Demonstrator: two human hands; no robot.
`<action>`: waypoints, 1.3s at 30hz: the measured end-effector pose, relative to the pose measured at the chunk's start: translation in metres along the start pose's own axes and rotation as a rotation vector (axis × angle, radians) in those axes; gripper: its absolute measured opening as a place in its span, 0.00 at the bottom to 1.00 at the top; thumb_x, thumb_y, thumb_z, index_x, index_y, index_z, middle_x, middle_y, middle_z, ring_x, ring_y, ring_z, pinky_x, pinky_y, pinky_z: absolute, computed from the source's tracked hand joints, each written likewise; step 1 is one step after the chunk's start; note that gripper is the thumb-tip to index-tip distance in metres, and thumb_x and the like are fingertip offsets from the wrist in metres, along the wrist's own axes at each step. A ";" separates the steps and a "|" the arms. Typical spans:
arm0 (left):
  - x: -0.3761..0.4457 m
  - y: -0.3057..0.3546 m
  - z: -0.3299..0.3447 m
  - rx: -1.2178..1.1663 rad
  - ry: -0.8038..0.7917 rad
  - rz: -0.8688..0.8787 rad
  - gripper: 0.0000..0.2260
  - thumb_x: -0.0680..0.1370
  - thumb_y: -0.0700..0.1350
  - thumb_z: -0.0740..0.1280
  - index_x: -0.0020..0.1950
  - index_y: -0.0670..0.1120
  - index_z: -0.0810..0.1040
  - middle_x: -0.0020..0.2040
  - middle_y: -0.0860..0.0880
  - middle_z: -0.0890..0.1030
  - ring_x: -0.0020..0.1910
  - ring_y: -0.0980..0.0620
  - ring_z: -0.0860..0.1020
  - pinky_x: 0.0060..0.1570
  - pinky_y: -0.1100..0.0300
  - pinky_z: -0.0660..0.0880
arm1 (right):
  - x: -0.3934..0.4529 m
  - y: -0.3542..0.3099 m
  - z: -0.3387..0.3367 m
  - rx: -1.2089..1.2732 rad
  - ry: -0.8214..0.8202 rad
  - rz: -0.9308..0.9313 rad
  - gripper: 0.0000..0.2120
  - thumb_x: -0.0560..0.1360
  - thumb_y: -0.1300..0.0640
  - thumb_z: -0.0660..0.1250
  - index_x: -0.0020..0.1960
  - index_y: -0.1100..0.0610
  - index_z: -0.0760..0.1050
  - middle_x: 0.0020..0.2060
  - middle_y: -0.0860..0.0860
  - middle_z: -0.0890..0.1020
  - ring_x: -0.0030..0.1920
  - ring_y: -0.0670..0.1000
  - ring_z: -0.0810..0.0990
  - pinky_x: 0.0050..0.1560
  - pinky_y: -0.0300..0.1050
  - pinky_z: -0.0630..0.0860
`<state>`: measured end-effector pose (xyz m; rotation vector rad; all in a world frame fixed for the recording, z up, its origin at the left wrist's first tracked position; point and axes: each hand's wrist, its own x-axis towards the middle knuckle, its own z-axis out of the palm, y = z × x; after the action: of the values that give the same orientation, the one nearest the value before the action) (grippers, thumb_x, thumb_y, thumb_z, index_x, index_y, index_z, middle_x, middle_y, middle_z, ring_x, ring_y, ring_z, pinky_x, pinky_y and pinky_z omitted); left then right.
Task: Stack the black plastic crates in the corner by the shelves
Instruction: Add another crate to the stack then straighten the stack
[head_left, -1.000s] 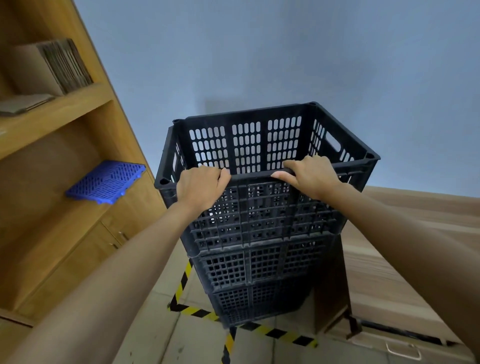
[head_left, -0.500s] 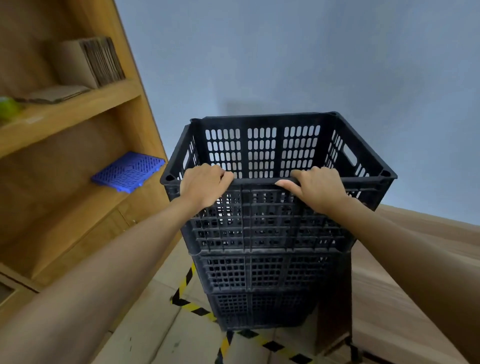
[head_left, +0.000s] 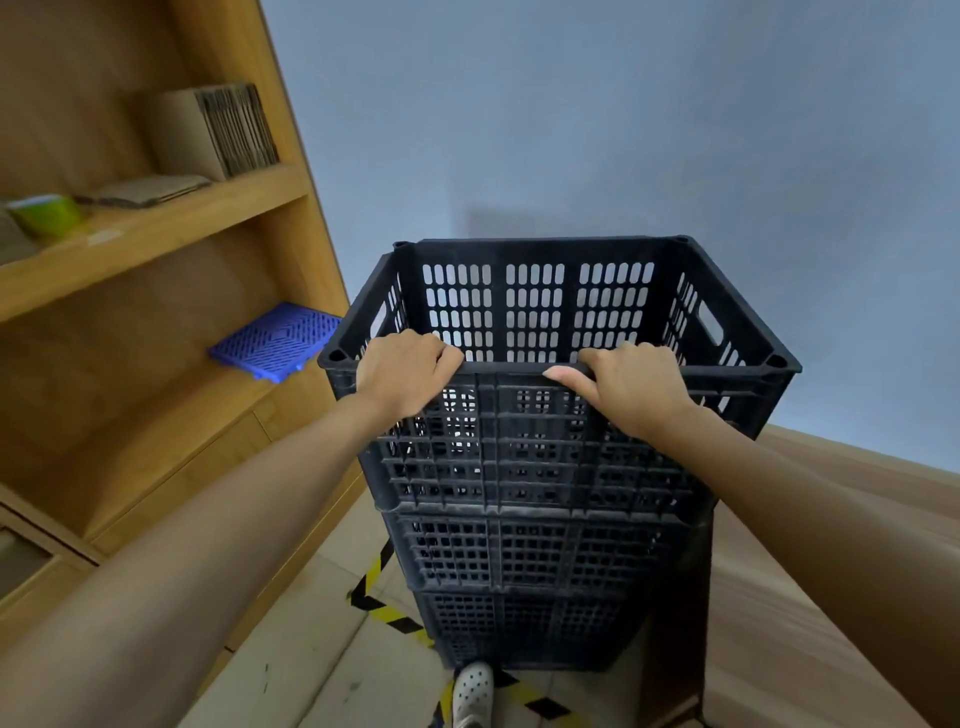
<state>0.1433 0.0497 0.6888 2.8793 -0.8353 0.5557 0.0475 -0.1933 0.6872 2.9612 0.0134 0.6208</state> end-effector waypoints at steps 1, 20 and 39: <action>0.001 -0.001 0.000 0.008 0.002 0.016 0.20 0.79 0.47 0.54 0.26 0.46 0.60 0.22 0.49 0.62 0.23 0.50 0.59 0.26 0.59 0.53 | 0.000 0.000 0.001 -0.004 0.000 -0.003 0.48 0.63 0.26 0.21 0.40 0.51 0.73 0.22 0.46 0.66 0.22 0.46 0.62 0.24 0.38 0.54; 0.055 -0.072 0.026 0.025 -0.045 0.083 0.21 0.75 0.55 0.43 0.28 0.45 0.62 0.25 0.48 0.65 0.25 0.49 0.62 0.27 0.57 0.54 | 0.039 -0.034 0.018 -0.027 -0.001 -0.050 0.28 0.78 0.33 0.48 0.56 0.54 0.73 0.23 0.47 0.66 0.22 0.47 0.63 0.25 0.39 0.57; 0.100 -0.098 0.040 0.097 -0.063 0.020 0.24 0.80 0.57 0.40 0.36 0.45 0.66 0.27 0.48 0.67 0.24 0.48 0.65 0.27 0.60 0.57 | 0.092 -0.041 0.044 -0.062 -0.026 -0.123 0.25 0.76 0.35 0.59 0.62 0.54 0.69 0.36 0.48 0.79 0.34 0.53 0.79 0.31 0.43 0.64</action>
<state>0.2865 0.0758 0.6898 2.9935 -0.8699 0.5244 0.1501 -0.1550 0.6792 2.8820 0.1691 0.5569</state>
